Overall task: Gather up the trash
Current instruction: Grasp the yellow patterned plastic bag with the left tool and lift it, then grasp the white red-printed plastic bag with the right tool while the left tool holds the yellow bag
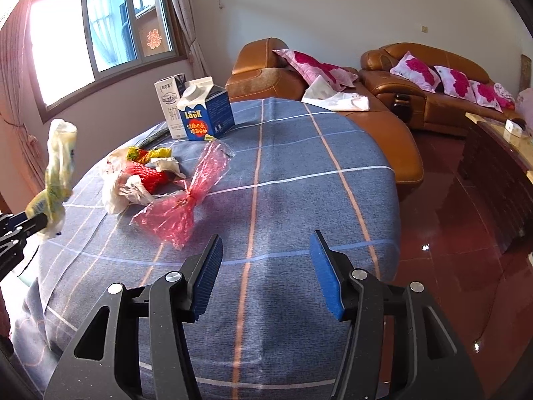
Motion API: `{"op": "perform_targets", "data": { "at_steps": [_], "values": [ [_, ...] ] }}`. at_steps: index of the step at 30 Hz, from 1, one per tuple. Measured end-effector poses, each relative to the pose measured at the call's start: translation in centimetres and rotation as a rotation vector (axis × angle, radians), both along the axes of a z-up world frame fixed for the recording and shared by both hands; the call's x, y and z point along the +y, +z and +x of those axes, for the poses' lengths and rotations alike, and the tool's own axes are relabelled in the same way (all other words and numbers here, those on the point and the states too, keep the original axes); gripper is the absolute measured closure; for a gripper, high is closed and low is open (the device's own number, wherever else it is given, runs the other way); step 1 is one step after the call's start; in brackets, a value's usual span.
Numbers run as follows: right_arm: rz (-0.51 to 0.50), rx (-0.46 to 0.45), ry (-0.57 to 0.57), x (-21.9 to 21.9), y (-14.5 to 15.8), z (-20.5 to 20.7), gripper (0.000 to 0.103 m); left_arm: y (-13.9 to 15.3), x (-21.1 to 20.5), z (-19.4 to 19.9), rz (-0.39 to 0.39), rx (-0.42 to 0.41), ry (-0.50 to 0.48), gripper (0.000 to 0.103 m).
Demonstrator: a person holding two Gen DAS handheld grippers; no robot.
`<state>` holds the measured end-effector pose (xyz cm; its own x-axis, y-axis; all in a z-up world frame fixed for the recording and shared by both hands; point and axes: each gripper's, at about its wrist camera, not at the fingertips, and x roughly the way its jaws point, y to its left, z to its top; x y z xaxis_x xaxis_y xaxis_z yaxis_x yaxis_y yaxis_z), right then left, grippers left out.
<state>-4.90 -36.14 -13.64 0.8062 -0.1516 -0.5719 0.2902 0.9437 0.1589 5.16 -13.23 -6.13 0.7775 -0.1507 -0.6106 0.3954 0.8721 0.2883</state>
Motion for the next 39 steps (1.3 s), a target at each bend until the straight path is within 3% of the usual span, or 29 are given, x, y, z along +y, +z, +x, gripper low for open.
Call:
{"op": "perform_targets", "data": {
  "at_steps": [12,22,33,35,39],
  "values": [
    [0.021,-0.043,0.058,3.2,2.6,3.2,0.049,0.4,5.3,1.1,-0.011,0.001,0.105,0.079],
    [0.001,-0.036,0.254,11.1,4.6,10.1,0.05,0.1,8.7,1.8,-0.03,0.014,0.174,0.079],
    [-0.026,0.13,0.326,14.7,2.1,15.6,0.068,-0.6,13.2,2.7,-0.053,0.032,0.264,0.079],
    [-0.023,0.164,0.334,14.9,1.4,16.0,0.084,-0.7,14.2,2.8,-0.058,0.035,0.281,0.079],
    [-0.047,0.152,0.357,15.4,1.6,15.6,0.095,-0.7,16.0,3.0,-0.063,0.038,0.315,0.079]
  ]
}}
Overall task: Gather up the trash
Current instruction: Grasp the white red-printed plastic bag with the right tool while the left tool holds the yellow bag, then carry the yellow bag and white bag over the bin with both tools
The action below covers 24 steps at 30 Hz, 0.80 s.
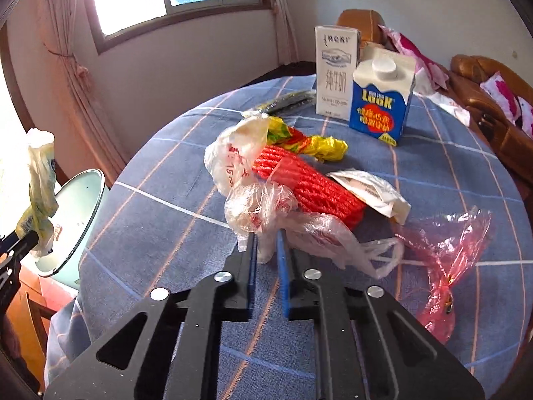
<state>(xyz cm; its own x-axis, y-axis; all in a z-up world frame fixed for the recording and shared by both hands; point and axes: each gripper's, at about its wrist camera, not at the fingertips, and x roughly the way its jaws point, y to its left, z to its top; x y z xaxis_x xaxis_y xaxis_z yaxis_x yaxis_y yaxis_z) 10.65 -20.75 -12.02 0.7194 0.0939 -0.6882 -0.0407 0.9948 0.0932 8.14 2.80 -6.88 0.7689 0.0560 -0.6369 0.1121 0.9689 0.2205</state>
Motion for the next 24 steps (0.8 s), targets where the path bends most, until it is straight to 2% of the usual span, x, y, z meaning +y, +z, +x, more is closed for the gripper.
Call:
{"op": "perform_targets", "data": {
  "at_steps": [6,13,24],
  "values": [
    [-0.019,-0.053,0.037,1.6,1.5,-0.1,0.096,0.2,2.5,0.3,0.011,0.004,0.056,0.079],
    [-0.027,-0.136,0.155,5.8,3.8,0.5,0.096,1.3,4.9,0.5,0.039,-0.02,0.121,0.079],
    [-0.028,-0.176,0.298,11.8,5.0,2.4,0.096,0.9,7.7,0.9,0.058,0.004,0.188,0.079]
  ]
}}
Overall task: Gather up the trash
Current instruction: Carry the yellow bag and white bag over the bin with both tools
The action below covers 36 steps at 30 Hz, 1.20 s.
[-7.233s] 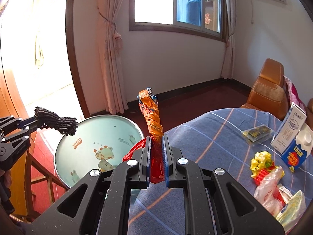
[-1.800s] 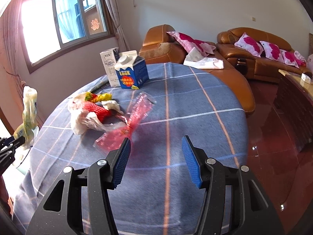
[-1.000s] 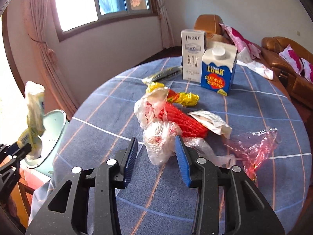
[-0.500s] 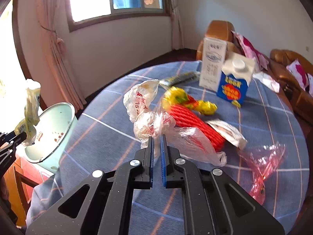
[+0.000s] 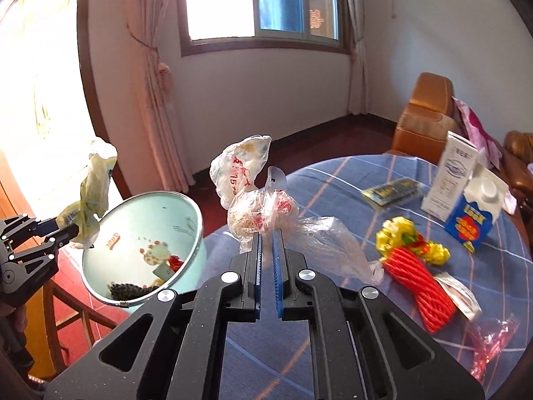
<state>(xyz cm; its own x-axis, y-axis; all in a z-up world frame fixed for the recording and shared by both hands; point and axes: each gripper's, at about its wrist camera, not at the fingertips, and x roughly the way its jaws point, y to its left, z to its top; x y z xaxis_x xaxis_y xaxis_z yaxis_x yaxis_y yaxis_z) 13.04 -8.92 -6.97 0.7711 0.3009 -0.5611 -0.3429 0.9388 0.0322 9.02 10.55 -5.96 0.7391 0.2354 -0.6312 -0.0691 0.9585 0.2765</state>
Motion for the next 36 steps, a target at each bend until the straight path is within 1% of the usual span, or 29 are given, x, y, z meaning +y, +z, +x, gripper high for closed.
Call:
{"op": "perform_targets", "data": {
  "at_steps": [18,36],
  "values": [
    [-0.015,-0.004,0.065,3.6,-1.0,1.5,0.096,-0.7,1.6,0.9,0.023,0.016,0.038,0.079],
    [-0.067,-0.023,0.139,6.6,-1.7,1.7,0.096,-1.3,1.4,1.1,0.051,0.029,0.045,0.079]
  ]
}}
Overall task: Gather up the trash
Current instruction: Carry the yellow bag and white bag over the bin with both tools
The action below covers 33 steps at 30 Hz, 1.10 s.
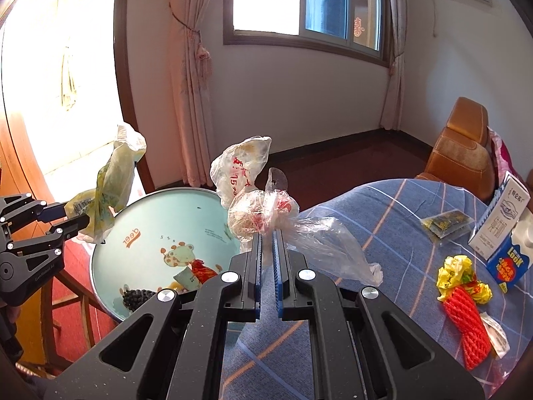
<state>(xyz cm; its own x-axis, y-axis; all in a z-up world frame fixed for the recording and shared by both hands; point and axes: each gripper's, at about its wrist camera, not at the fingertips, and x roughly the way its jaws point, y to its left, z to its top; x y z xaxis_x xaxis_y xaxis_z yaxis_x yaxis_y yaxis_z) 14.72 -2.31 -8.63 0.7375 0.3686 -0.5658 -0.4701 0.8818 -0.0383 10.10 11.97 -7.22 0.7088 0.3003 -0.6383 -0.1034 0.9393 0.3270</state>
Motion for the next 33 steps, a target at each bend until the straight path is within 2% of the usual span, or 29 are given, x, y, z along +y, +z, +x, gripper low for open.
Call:
{"op": "perform_targets", "data": {
  "at_steps": [18,33],
  "values": [
    [-0.033,-0.016,0.062,2.1,-0.4,0.0,0.096,-0.4,-0.2,0.3,0.046,0.017,0.018,0.079],
    [-0.058,-0.027,0.091,3.1,-1.2,-0.3,0.096,-0.4,-0.2,0.3,0.044,0.017,0.017,0.079]
  ]
}}
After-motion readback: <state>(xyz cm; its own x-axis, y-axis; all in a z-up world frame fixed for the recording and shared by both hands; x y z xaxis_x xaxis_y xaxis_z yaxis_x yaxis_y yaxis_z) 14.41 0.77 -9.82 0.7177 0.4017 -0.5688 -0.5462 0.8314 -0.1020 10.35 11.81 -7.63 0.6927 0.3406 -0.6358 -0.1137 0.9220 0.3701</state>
